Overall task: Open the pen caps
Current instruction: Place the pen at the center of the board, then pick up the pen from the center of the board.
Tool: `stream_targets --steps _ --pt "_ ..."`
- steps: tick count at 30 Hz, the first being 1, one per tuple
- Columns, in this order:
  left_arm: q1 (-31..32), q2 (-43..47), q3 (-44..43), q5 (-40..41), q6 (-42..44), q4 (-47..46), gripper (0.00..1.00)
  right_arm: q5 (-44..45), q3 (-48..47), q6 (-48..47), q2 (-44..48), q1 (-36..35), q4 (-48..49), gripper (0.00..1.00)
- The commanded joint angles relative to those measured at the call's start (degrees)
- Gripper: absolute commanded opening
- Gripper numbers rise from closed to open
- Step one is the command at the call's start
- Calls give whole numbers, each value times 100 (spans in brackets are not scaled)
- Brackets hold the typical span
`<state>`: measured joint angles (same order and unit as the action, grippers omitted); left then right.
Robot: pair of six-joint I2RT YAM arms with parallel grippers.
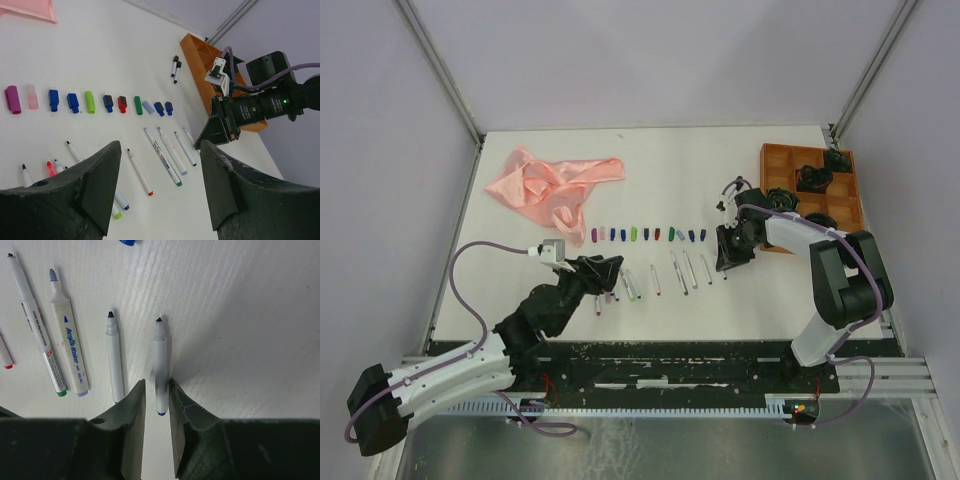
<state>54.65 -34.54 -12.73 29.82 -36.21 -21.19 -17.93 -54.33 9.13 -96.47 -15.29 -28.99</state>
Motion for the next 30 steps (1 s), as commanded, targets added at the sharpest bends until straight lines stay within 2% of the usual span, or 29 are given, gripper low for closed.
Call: stream_targets --steps 1,15,19,21,26,30 --pt "-18 109 -10 62 -219 -151 71 -39 -283 -95 174 -19 -42 33" --pt "-22 348 -1 33 -196 -21 71 42 -707 -670 860 92 -308 41" --pt "-20 522 20 46 -160 81 72 452 -942 -1055 864 158 -121 58" --pt "-21 620 74 49 -157 109 74 673 -1148 -1130 656 247 89 64" --pt "-24 830 282 -5 -272 154 92 711 -2114 -888 -256 652 228 64" --pt "-21 982 346 -196 -181 214 95 1221 -3123 -448 -1138 772 27 62"
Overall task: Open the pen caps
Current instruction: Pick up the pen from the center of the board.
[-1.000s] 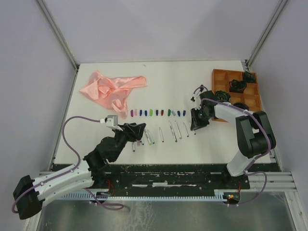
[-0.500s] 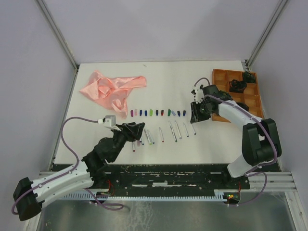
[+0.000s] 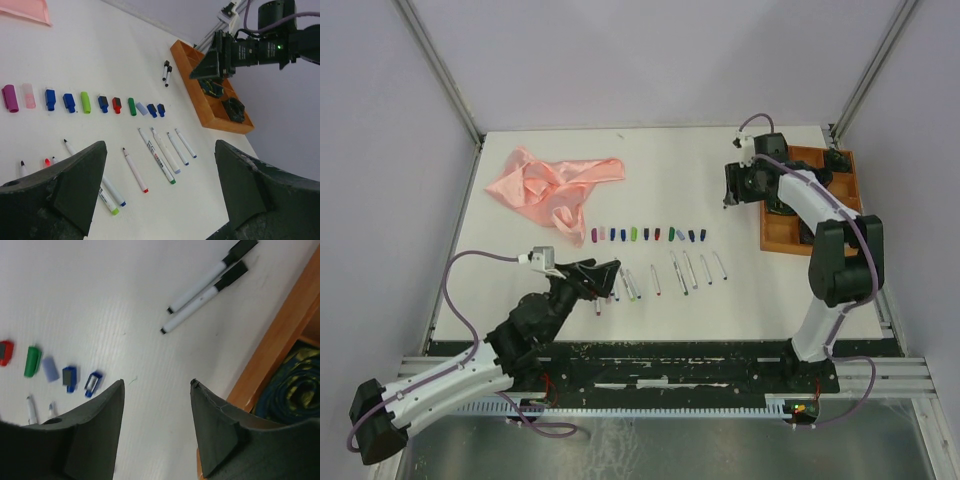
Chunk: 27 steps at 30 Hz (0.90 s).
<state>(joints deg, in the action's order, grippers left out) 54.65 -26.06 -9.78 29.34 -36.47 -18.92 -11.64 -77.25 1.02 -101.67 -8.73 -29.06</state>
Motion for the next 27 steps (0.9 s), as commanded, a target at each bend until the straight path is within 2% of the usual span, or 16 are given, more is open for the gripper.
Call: stream_targets --steps 1,10,15,27 --pt "-24 148 47 -148 -139 36 95 750 -1049 479 -824 117 -58 61" --pt "-17 286 38 13 -41 176 95 1077 -2054 1275 -1959 144 -189 50" --pt "-21 279 22 77 -27 187 95 1063 -2398 1436 -2263 153 -357 39" --pt "-20 185 11 107 -33 204 95 1038 -2830 1449 -2698 170 -639 36"
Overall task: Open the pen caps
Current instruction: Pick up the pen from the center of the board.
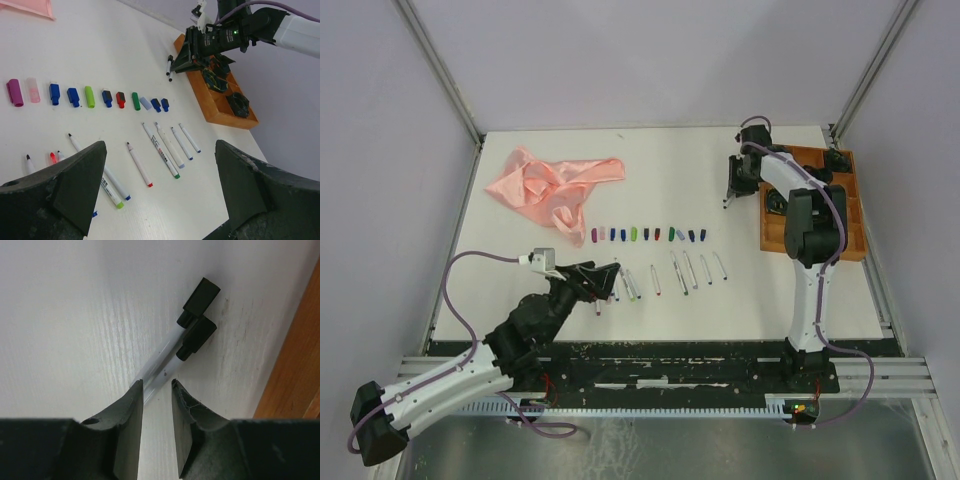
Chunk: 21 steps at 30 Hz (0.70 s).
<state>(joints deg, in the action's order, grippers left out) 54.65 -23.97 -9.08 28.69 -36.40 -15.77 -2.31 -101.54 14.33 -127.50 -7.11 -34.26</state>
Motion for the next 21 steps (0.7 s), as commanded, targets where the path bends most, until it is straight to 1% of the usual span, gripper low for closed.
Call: stream_targets --steps 1,8,9,12,15,21 --pt "-24 -12 -54 175 -50 -97 95 107 -390 122 -119 9 -104 35" --pt "-20 148 -24 223 -43 -19 95 257 -154 67 -17 19 -61 32" --pt "-20 151 -16 224 -42 -22 95 257 -105 55 -6 30 -50 29" --pt "-24 154 -15 217 -55 -14 95 274 -53 31 3 43 -61 28" --pt "-22 170 -24 206 -68 15 95 291 -27 2 5 70 -85 24" --pt "-20 276 -24 201 -77 91 95 349 71 -138 61 164 -178 25"
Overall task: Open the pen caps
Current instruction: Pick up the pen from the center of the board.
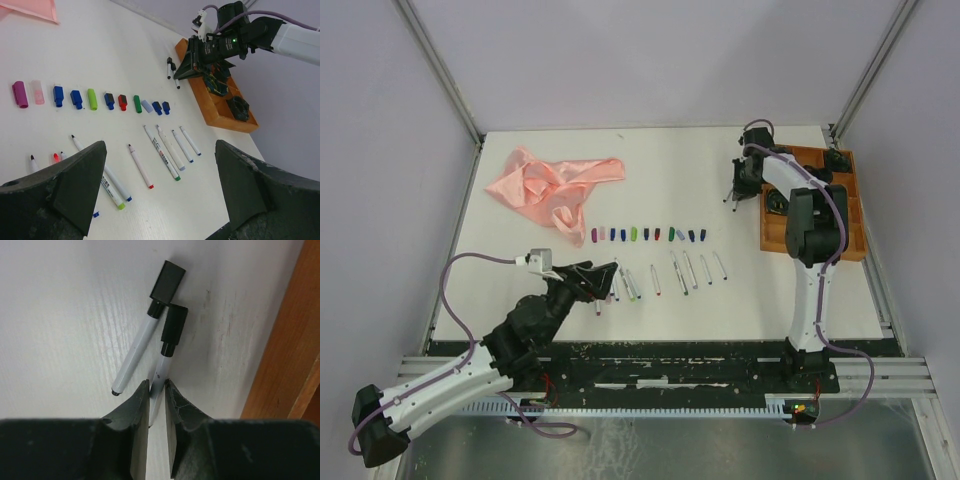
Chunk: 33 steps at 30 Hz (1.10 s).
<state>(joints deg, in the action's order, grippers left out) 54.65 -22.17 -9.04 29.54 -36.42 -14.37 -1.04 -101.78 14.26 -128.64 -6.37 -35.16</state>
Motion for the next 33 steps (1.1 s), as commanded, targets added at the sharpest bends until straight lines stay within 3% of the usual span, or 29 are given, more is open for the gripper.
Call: stream_targets --steps 1,12,22,27,33 --pt "-20 107 -20 116 -82 -48 95 231 104 -165 180 104 -118 25" --pt "-22 120 -28 69 -110 -49 95 266 -96 -650 -60 144 -418 29" --pt "-22 198 -69 -39 -152 5 95 375 110 -981 165 136 -366 14" --pt "-17 124 -130 -187 -174 -43 95 232 370 -942 454 147 -331 0" --pt "-21 -68 -109 -507 -121 -385 95 -372 1169 -763 1414 152 -138 0"
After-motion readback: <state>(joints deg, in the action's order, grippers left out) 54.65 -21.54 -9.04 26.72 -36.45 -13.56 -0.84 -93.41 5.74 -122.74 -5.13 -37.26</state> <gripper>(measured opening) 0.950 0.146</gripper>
